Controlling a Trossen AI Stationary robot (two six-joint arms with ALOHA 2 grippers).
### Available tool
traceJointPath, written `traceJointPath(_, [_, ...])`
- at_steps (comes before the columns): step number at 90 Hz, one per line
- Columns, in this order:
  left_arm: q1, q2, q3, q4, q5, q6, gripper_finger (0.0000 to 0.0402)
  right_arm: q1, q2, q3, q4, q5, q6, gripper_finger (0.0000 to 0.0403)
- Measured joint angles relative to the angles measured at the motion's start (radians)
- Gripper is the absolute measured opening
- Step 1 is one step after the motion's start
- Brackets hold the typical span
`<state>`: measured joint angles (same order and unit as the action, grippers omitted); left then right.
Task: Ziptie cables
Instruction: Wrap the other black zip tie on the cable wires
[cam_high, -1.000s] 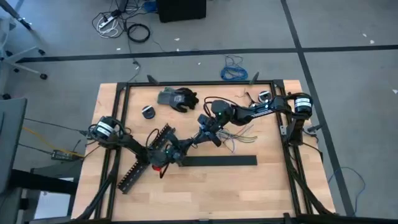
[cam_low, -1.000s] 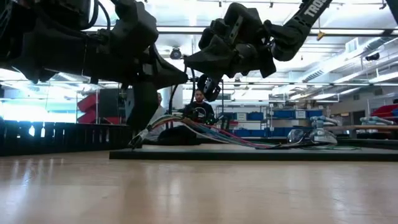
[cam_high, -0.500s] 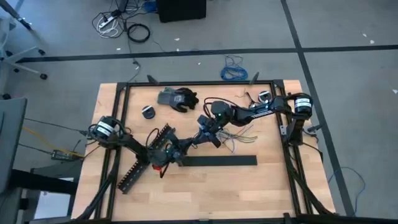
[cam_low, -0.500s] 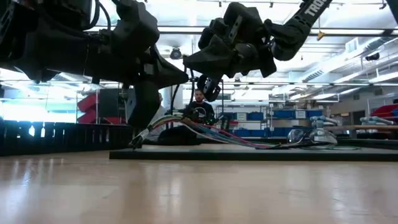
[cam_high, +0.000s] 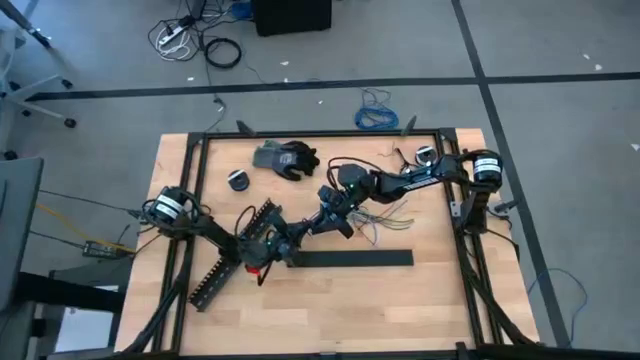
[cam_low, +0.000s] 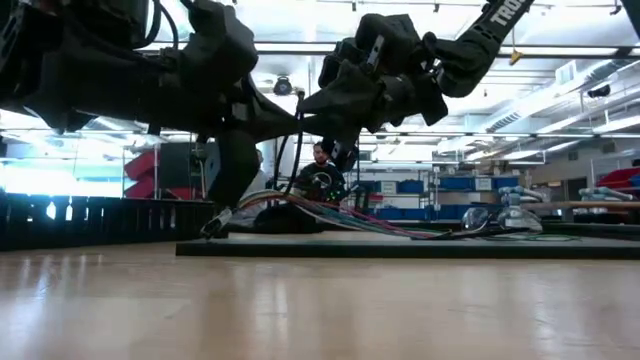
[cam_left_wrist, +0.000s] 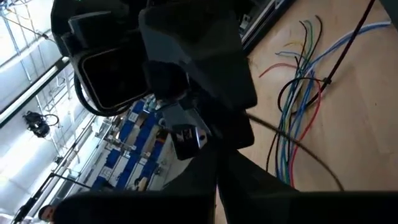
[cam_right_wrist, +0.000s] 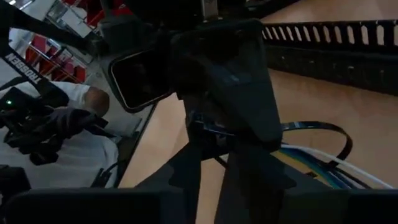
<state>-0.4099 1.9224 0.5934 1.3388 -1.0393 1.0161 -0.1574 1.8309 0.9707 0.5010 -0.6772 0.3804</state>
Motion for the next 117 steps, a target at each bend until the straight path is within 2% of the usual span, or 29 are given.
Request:
traceJointPath(17, [-0.001,0.000,0.001,0.004,0.000,0.000,0.0000,-0.001,0.001,0.000,0.040,-0.071,0.009,0.0133])
traceJointPath(75, [-0.001,0.000,0.000,0.000,-0.007,0.000,0.0000,-0.044,0.001,0.000,-0.060,-0.083,0.010,0.0228])
traceJointPath(105, [-0.001,0.000,0.000,0.000,-0.007,-0.001,0.0000,-0.100,0.001,0.000,-0.055,-0.162,0.031,0.0242])
traceJointPath(117, [-0.001,0.000,0.000,0.000,-0.007,-0.005,0.0000,-0.102,-0.003,0.000,0.030,-0.163,0.040,0.0241])
